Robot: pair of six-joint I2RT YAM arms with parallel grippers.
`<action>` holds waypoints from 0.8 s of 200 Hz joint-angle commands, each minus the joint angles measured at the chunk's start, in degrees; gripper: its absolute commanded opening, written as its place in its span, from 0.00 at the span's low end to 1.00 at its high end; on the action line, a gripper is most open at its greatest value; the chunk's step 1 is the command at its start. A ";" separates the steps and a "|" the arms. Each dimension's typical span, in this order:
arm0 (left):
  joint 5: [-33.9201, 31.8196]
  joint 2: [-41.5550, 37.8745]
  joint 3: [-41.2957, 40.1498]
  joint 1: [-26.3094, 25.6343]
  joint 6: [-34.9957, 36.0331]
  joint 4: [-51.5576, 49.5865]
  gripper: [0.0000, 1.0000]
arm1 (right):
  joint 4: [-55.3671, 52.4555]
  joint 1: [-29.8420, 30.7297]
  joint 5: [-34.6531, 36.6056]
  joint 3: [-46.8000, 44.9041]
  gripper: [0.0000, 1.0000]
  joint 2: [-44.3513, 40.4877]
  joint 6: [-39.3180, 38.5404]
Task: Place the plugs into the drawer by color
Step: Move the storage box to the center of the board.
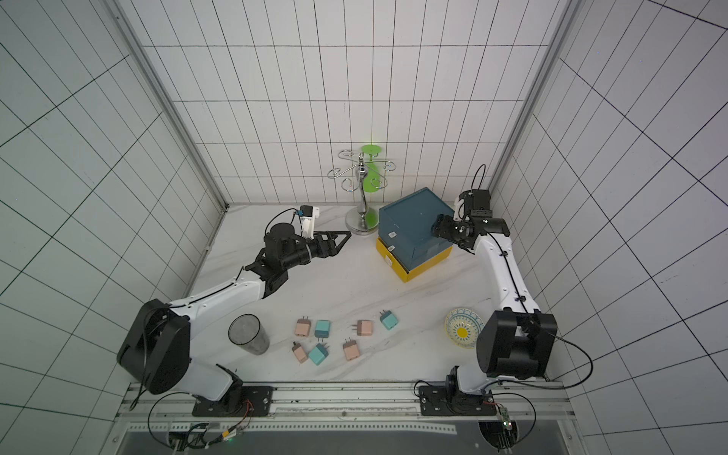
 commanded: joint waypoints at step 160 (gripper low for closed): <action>-4.39 8.75 9.35 4.71 2.34 -5.33 0.91 | -0.01 10.45 -12.65 -3.62 0.71 6.09 -4.42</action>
